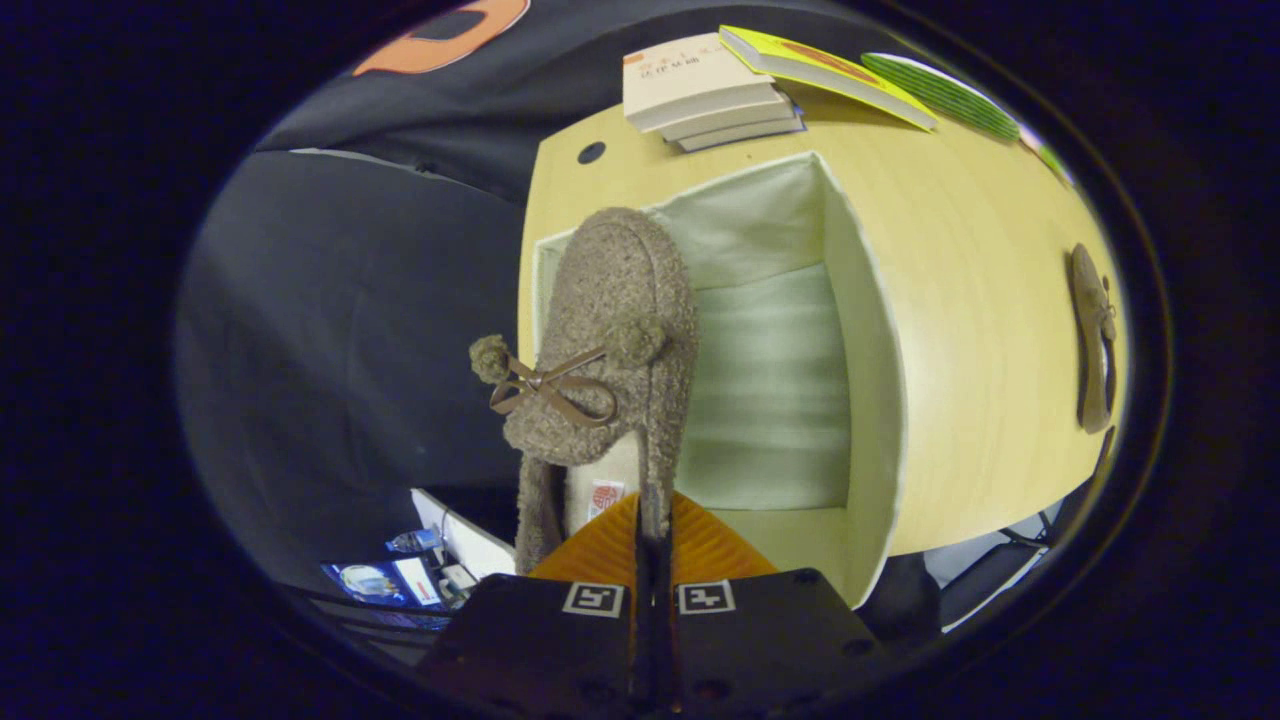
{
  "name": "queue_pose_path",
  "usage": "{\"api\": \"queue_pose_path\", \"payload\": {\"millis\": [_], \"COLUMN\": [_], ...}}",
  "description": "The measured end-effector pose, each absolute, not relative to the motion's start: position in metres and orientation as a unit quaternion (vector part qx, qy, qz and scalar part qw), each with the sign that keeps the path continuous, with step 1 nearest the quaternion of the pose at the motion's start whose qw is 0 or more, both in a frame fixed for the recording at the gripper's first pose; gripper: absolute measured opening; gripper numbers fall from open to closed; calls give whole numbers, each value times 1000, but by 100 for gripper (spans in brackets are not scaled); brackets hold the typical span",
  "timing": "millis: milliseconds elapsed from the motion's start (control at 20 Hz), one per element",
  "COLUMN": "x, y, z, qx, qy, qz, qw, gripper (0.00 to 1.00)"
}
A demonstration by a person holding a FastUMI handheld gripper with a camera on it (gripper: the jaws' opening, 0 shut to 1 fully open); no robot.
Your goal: Open the storage box then place both shoes into the box .Put the left shoe in first, then the right shoe, with the right side of both shoes facing outward in a uniform manner.
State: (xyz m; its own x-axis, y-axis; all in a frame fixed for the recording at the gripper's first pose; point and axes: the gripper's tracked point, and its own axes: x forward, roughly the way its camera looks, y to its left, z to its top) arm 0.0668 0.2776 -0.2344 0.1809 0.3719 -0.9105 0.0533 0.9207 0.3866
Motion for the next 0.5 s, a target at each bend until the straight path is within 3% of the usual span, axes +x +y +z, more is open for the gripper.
{"api": "queue_pose_path", "payload": {"millis": [200,500], "x": [71,80], "y": [285,293], "z": [-260,-269], "qx": [160,160], "qy": [649,642], "qz": [105,108], "qw": [736,742], "gripper": [7,18]}}
